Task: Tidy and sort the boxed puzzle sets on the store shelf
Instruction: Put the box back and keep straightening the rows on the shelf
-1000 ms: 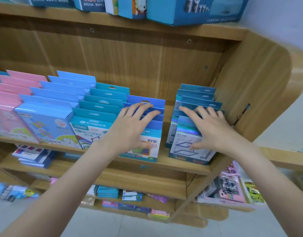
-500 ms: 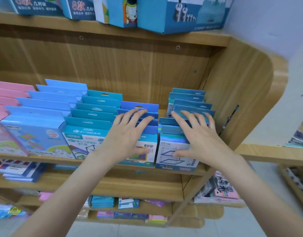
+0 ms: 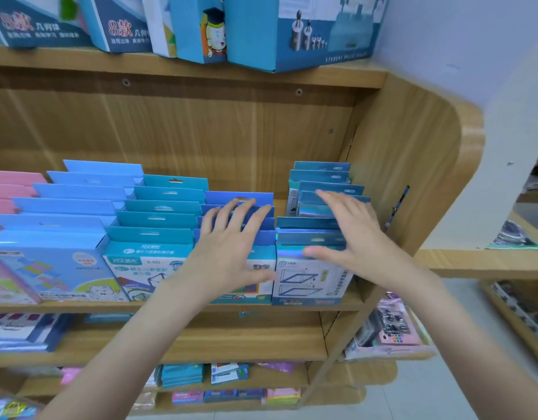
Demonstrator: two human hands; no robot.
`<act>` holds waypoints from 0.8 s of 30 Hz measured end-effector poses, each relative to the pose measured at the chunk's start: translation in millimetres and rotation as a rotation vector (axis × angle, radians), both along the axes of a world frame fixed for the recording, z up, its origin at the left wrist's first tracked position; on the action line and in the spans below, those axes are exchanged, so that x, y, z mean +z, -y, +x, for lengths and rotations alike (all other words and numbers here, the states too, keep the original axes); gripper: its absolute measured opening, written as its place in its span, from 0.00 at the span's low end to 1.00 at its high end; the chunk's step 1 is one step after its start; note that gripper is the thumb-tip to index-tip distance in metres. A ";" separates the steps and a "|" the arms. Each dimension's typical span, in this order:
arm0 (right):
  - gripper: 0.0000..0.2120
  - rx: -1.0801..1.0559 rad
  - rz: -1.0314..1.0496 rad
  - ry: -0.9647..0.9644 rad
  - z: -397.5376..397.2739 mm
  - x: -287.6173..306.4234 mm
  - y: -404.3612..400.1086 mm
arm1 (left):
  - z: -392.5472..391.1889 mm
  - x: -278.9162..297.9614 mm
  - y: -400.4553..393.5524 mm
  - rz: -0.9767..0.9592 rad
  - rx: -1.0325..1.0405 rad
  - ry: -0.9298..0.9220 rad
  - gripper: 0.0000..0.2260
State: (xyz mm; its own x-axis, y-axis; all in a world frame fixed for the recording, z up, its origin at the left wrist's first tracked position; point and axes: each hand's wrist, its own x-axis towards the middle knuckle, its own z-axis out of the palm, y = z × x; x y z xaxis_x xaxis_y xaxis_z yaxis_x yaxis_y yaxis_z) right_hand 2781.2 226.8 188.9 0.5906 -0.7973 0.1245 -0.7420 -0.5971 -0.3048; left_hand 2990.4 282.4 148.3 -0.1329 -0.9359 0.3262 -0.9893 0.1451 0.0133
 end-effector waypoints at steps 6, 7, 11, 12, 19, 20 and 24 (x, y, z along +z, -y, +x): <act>0.23 -0.214 0.043 -0.092 12.7 22.1 65.1 | -23.9 7.9 14.5 -0.022 -0.141 0.021 0.42; 0.21 -0.230 0.101 -0.198 16.9 21.4 74.5 | -23.9 6.6 17.5 -0.037 -0.147 0.018 0.40; 0.17 -0.139 0.182 -0.371 23.8 19.2 88.9 | -17.8 -1.2 22.9 -0.114 -0.157 0.047 0.35; 0.16 -0.111 0.183 -0.361 23.5 20.0 89.4 | -17.0 -2.7 23.3 -0.124 -0.161 0.047 0.35; 0.06 0.162 0.237 -0.299 43.8 26.0 90.3 | -14.9 -6.2 26.0 -0.142 -0.150 0.002 0.35; 0.06 0.179 0.244 -0.318 47.4 26.1 91.4 | -14.4 -7.0 26.1 -0.152 -0.146 -0.001 0.35; 0.07 0.181 0.254 -0.350 49.2 24.2 93.4 | -12.7 -8.6 25.3 -0.157 -0.134 0.015 0.35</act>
